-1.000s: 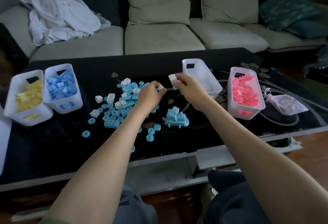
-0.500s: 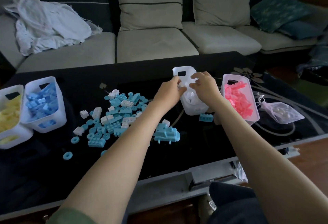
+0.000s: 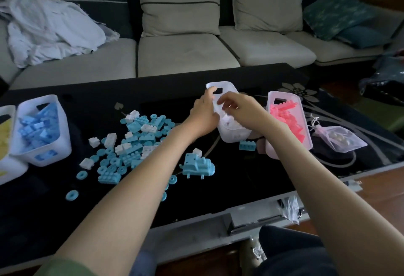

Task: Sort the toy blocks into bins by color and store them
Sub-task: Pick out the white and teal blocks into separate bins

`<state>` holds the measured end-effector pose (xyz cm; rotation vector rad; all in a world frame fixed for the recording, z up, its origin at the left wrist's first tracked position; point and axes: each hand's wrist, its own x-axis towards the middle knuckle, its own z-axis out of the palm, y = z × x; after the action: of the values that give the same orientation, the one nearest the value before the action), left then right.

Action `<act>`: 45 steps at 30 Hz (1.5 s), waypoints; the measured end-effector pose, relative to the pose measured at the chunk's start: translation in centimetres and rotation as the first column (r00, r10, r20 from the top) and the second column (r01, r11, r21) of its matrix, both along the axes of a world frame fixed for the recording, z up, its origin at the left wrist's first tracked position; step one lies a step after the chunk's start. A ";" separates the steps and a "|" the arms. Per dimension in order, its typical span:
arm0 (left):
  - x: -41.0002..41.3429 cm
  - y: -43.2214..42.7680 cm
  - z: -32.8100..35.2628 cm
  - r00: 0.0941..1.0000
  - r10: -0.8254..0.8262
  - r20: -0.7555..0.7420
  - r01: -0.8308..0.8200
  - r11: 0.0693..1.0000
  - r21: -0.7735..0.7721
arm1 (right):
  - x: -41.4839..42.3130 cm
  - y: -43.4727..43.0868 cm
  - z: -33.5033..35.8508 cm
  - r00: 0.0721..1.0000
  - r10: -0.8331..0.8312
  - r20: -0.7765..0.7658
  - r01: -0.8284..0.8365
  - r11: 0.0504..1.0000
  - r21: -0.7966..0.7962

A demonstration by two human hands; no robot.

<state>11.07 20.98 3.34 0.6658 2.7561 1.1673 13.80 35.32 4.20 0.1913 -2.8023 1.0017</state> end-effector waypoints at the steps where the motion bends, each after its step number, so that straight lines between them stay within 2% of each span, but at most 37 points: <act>1: 0.1 -1.4 -0.1 1.000 -0.005 -0.001 0.005 1.000 -0.019 | 0.5 -0.8 -0.1 0.993 0.089 0.072 -0.090 0.996 0.007; 3: 0.4 -4.3 -0.4 1.000 0.005 -0.028 -0.009 0.989 -0.146 | 1.3 -2.3 -0.4 0.949 0.227 0.218 -0.258 0.958 0.123; 5: 0.8 -7.3 -0.8 1.000 0.014 -0.009 -0.016 0.964 -0.267 | 1.9 -3.3 -0.9 0.919 0.269 0.289 -0.338 0.914 0.224; 9: 1.8 -12.8 -1.3 0.997 0.046 0.065 -0.016 0.915 -0.402 | 2.6 -4.7 -1.3 0.897 0.324 0.300 -0.412 0.859 0.303; 13: 3.0 -16.6 -1.7 0.985 0.167 -0.033 -0.149 0.756 -0.637 | 2.5 -6.5 -2.2 0.863 0.393 0.317 -0.501 0.739 0.449; 15: 3.6 -18.8 -1.9 0.959 0.275 -0.069 -0.254 0.726 -0.639 | 2.0 -7.6 -2.7 0.860 0.370 0.353 -0.505 0.723 0.473; 18: 4.4 -21.6 -2.1 0.931 0.363 -0.048 -0.325 0.758 -0.566 | 1.1 -8.4 -2.7 0.864 0.300 0.405 -0.483 0.722 0.495; 21: 5.4 -23.9 -2.6 0.923 0.385 0.000 -0.344 0.823 -0.452 | 0.1 -9.4 -1.7 0.912 0.275 0.305 -0.400 0.763 0.508; 24: 6.3 -25.3 -3.5 0.923 0.385 0.009 -0.351 0.851 -0.391 | -0.4 -11.4 -0.9 0.938 0.295 0.184 -0.343 0.869 0.356; 26: 6.7 -26.3 -3.9 0.920 0.393 -0.001 -0.369 0.862 -0.346 | -0.4 -13.3 -1.0 0.920 0.348 0.183 -0.387 0.885 0.261; 28: 6.9 -27.2 -4.3 0.911 0.413 -0.019 -0.401 0.873 -0.279 | -0.6 -14.9 -1.7 0.898 0.386 0.211 -0.430 0.873 0.232; 33: 6.9 -28.0 -5.1 0.899 0.431 -0.072 -0.437 0.886 -0.153 | -1.6 -16.0 -4.3 0.871 0.371 0.321 -0.476 0.797 0.372; 35: 6.6 -28.1 -5.3 0.892 0.444 -0.083 -0.452 0.880 -0.146 | -1.9 -16.0 -5.1 0.880 0.364 0.303 -0.468 0.769 0.435; 38: 6.2 -28.0 -5.4 0.870 0.481 -0.107 -0.492 0.857 -0.154 | -2.1 -16.2 -5.2 0.882 0.384 0.272 -0.467 0.781 0.415; 40: 5.9 -28.1 -5.5 0.834 0.517 -0.191 -0.551 0.777 -0.305 | -2.2 -16.1 -5.0 0.877 0.389 0.280 -0.476 0.781 0.404; 42: 5.6 -28.3 -5.5 0.817 0.536 -0.214 -0.568 0.681 -0.462 | -2.3 -16.0 -4.7 0.877 0.386 0.287 -0.476 0.783 0.401; 45: 5.3 -28.3 -5.7 0.822 0.549 -0.152 -0.546 0.685 -0.482 | -2.2 -16.0 -4.0 0.888 0.371 0.272 -0.452 0.813 0.367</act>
<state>16.38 -7.32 -2.39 -0.2531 3.1464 0.3992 11.60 19.32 0.22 0.8376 -3.2002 0.4654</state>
